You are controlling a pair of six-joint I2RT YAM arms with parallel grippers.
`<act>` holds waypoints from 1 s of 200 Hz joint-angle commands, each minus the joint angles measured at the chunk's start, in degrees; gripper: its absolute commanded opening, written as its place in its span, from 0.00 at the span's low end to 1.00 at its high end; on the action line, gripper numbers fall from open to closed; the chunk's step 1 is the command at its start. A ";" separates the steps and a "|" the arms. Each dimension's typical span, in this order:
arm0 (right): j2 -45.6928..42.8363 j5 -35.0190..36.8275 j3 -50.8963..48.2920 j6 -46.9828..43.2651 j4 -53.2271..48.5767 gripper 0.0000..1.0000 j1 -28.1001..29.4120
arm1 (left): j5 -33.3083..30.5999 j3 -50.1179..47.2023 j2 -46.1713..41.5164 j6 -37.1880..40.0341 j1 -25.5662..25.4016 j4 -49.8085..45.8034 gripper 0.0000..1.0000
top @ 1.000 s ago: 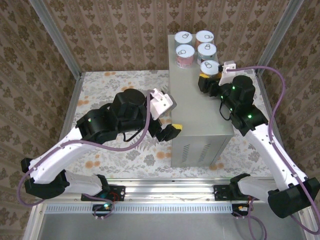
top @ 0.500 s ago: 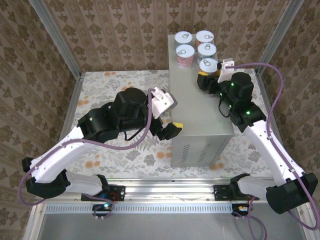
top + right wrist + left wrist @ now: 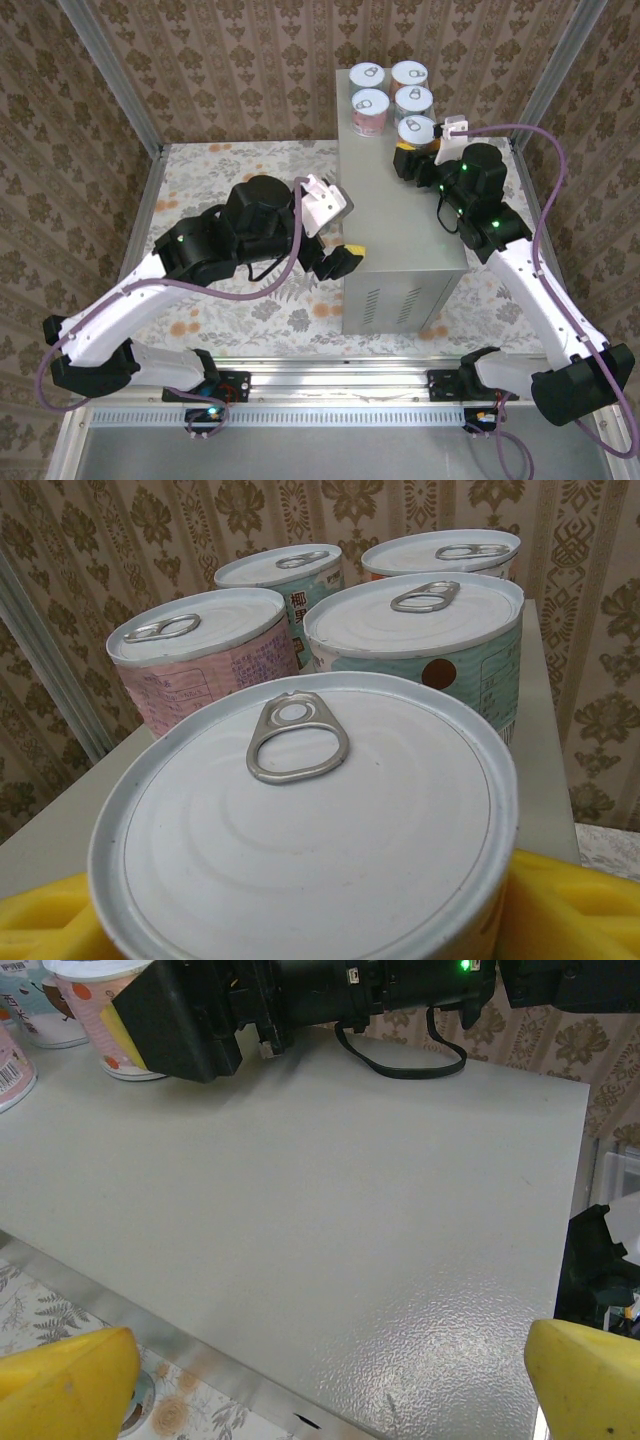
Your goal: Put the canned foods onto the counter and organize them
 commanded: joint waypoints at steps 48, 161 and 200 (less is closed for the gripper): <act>-0.13 -0.08 -1.57 0.27 -6.08 0.76 -0.60 | -0.41 -0.84 -1.50 -1.04 0.59 1.20 1.00; -0.41 0.29 -1.83 0.03 -6.39 0.78 -0.73 | -0.29 -1.11 -1.76 -1.32 0.59 1.47 1.00; -0.51 -0.14 -1.65 0.46 -6.44 0.86 -0.72 | -0.51 -1.30 -2.25 -1.44 0.59 1.33 1.00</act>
